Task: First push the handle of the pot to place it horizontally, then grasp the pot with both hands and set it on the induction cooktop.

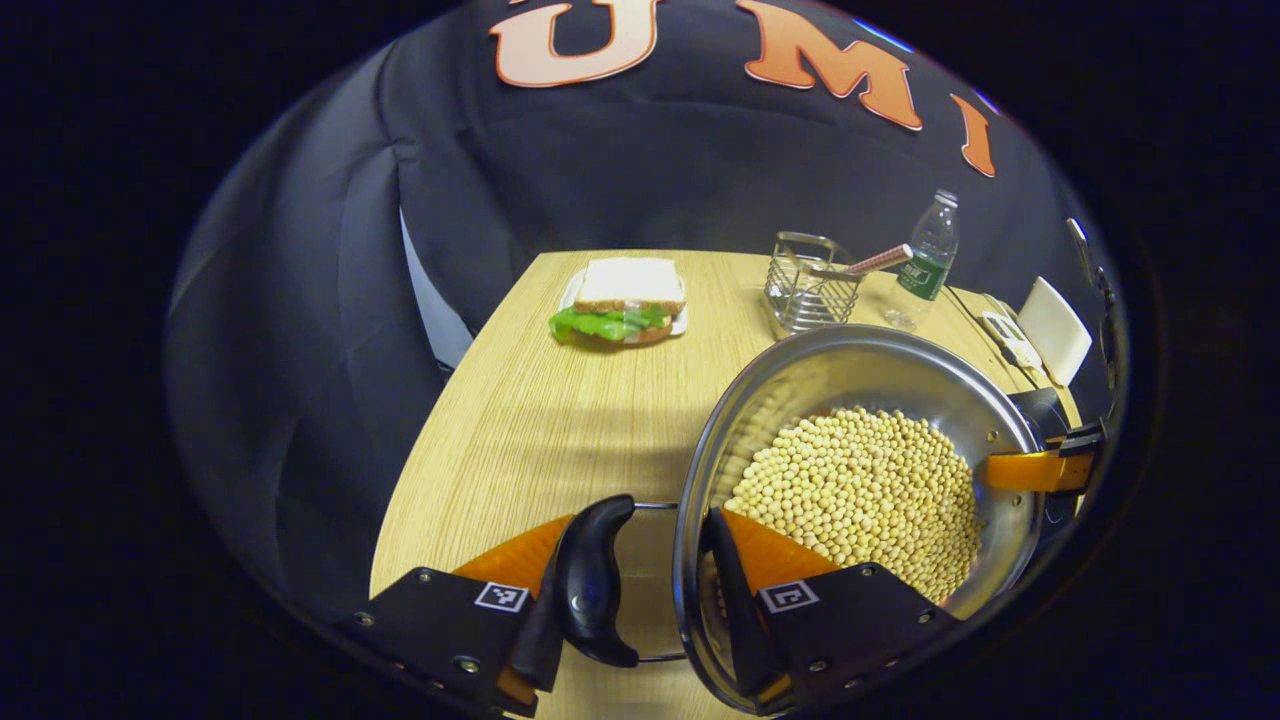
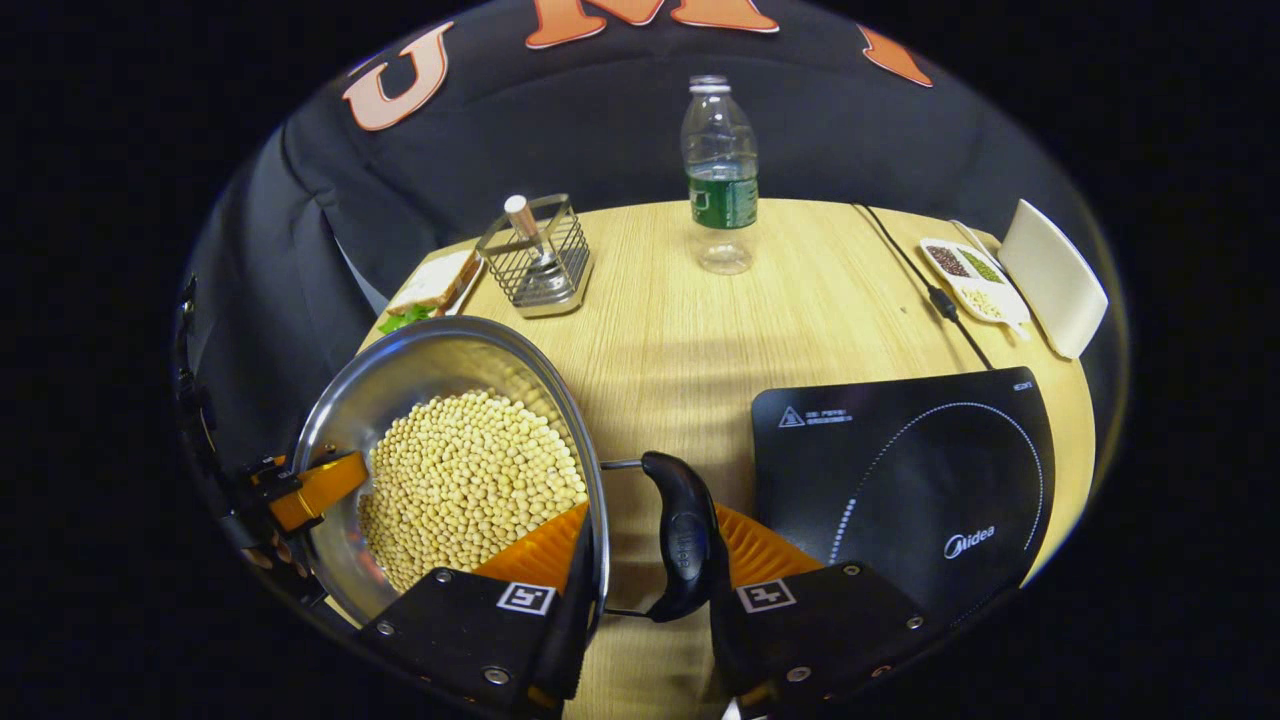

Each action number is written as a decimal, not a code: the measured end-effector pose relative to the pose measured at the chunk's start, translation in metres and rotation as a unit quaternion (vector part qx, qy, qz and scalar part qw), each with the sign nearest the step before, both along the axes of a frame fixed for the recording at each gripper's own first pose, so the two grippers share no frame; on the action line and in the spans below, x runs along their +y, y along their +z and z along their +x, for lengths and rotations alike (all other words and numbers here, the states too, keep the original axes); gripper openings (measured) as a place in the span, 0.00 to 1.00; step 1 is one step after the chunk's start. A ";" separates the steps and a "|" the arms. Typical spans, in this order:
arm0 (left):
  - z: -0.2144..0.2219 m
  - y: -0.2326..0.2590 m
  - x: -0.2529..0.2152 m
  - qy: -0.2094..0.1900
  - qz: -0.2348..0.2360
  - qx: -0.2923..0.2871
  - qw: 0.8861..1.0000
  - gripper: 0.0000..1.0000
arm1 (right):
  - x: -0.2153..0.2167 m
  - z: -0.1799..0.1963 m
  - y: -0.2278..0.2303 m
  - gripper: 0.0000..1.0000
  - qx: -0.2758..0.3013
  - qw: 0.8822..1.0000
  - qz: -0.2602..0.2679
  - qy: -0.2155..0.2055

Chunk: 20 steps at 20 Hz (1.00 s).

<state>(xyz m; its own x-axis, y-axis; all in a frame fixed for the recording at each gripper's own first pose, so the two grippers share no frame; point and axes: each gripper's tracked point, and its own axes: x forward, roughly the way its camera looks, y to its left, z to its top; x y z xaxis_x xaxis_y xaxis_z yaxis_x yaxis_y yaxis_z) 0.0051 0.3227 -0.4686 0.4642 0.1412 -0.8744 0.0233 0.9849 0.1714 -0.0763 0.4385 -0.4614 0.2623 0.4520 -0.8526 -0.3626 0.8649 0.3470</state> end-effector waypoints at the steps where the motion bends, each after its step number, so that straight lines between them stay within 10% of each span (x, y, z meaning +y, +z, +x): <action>1: 0.003 0.005 -0.008 -0.005 -0.001 -0.005 1.000 0.68 | -0.006 0.001 0.004 0.52 -0.004 1.000 0.003 -0.004; 20: 0.025 0.078 -0.170 -0.039 -0.013 -0.067 0.997 0.68 | -0.170 0.037 0.065 0.51 -0.072 0.995 0.046 -0.058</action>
